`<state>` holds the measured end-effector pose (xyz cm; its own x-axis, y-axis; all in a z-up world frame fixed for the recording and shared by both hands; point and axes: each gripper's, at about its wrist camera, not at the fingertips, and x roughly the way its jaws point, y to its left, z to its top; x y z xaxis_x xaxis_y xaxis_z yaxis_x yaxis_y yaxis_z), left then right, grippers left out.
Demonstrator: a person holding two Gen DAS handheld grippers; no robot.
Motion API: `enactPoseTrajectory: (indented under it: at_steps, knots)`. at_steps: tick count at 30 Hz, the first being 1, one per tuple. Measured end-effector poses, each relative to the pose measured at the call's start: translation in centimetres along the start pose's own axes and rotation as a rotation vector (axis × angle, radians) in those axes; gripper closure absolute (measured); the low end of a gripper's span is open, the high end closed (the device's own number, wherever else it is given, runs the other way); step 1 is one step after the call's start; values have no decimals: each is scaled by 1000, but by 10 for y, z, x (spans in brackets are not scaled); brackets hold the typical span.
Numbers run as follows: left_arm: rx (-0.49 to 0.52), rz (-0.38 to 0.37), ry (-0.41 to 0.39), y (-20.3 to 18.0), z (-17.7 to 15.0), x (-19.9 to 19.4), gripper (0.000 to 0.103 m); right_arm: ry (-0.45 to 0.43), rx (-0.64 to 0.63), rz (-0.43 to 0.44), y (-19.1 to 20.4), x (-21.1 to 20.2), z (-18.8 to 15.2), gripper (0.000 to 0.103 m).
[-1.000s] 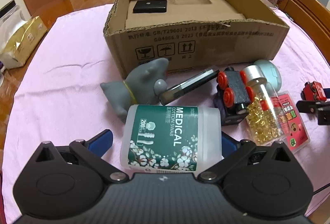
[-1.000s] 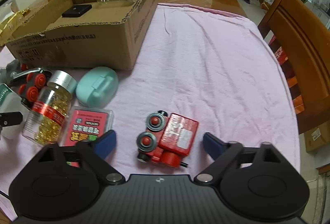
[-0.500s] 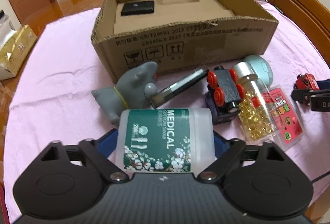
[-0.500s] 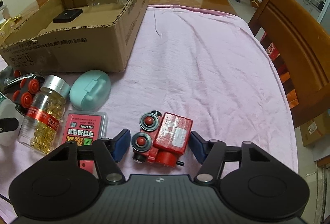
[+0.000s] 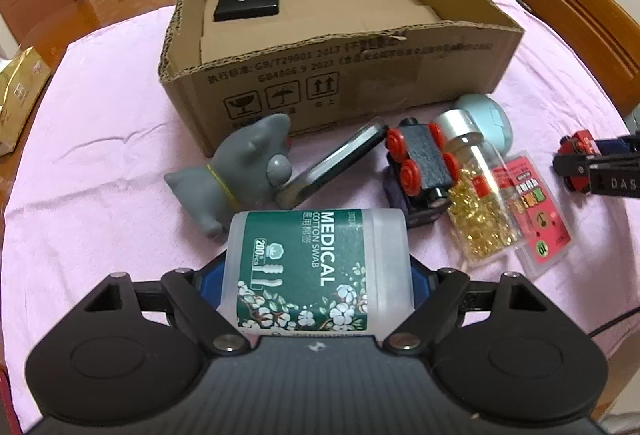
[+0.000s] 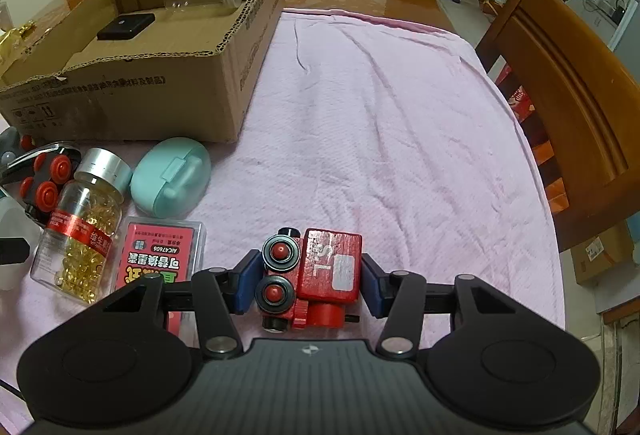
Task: Organize rigid objects
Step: 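Grasp the white MEDICAL tub with left gripper while right grasps red train, then carry the white tub and red train over the box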
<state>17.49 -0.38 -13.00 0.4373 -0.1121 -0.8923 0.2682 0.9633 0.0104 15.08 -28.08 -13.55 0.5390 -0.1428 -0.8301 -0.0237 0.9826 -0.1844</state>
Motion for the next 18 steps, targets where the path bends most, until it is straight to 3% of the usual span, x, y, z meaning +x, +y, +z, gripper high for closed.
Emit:
enactPoseTrajectory:
  at_steps: [18]
  knots:
    - [117,-41,-21,-5,13,-36,21,17,-111,31,-4,-15,7,49]
